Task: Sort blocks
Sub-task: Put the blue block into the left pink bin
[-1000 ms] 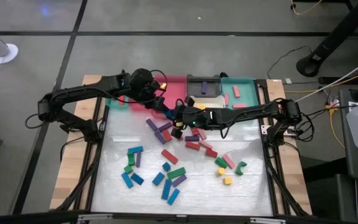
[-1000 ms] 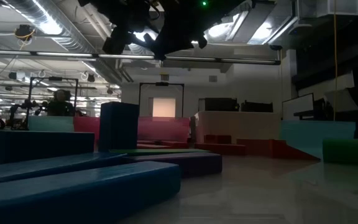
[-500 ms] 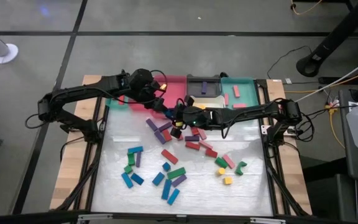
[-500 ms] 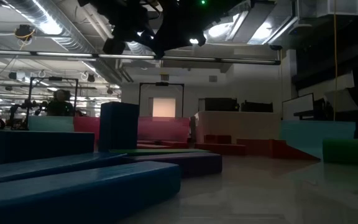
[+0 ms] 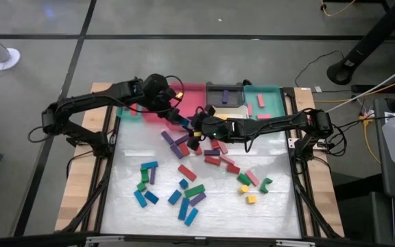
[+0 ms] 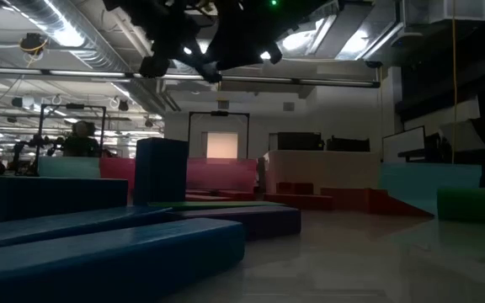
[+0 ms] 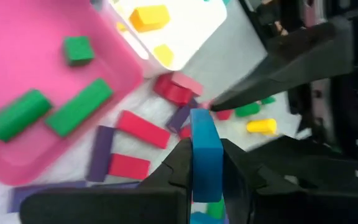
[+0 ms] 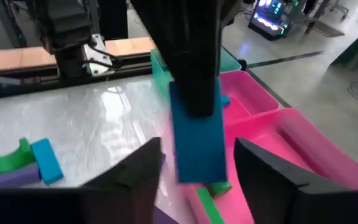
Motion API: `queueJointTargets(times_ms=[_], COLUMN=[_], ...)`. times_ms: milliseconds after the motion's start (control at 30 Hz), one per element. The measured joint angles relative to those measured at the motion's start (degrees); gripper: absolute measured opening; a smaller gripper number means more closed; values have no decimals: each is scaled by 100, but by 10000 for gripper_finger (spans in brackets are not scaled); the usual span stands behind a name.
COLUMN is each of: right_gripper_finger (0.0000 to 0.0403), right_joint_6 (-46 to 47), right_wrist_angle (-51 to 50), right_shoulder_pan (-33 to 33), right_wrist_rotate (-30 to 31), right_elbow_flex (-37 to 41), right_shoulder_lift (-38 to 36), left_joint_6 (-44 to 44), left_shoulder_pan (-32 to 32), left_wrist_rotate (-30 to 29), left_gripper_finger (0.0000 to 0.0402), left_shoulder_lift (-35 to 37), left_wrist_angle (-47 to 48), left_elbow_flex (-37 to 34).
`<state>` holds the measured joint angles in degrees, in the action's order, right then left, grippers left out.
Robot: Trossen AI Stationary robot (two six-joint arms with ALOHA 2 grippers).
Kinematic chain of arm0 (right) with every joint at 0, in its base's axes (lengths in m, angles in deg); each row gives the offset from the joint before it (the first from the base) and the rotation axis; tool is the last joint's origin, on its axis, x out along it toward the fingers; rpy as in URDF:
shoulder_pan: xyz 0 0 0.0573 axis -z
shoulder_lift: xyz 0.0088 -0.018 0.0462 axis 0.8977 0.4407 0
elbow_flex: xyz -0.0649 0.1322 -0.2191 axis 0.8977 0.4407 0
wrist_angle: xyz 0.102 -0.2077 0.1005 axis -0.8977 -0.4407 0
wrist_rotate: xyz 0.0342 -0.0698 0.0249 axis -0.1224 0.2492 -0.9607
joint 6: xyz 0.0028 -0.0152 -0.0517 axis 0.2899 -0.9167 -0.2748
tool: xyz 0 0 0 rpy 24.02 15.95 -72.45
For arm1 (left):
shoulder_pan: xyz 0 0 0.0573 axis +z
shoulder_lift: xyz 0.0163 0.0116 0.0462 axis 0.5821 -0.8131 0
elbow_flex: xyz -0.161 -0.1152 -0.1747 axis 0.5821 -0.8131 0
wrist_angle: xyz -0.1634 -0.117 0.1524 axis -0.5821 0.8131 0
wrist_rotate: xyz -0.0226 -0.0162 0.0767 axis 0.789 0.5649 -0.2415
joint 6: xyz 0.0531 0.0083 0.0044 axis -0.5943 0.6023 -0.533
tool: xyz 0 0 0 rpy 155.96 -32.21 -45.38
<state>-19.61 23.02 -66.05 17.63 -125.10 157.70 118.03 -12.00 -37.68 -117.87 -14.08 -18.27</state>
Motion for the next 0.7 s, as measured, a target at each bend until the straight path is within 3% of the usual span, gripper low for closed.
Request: queueJointTargets(times_ms=[133, 233, 533, 700], right_gripper_finger=[249, 269, 267, 259], right_joint_6=[518, 806, 1465, 1464], right_wrist_angle=[-47, -309, -2373, -3426], right_shoulder_pan=[-1, -7, -7, -7], right_wrist_rotate=[-12, -362, -1449, -1744], right_elbow_flex=[0, 0, 0, 7], right_shoulder_lift=[-6, -46, -76, -18], left_joint_6=[-404, -799, -2272, -2727], left_shoulder_pan=[361, 696, 1542, 1785], left_wrist_rotate=[-18, -172, -2055, -2682], left_gripper_finger=[39, 39, 49, 51], left_shoulder_lift=[0, 0, 0, -19], left_wrist_angle=[330, 604, 1158, 1011], left_elbow_flex=[0, 0, -134, -449])
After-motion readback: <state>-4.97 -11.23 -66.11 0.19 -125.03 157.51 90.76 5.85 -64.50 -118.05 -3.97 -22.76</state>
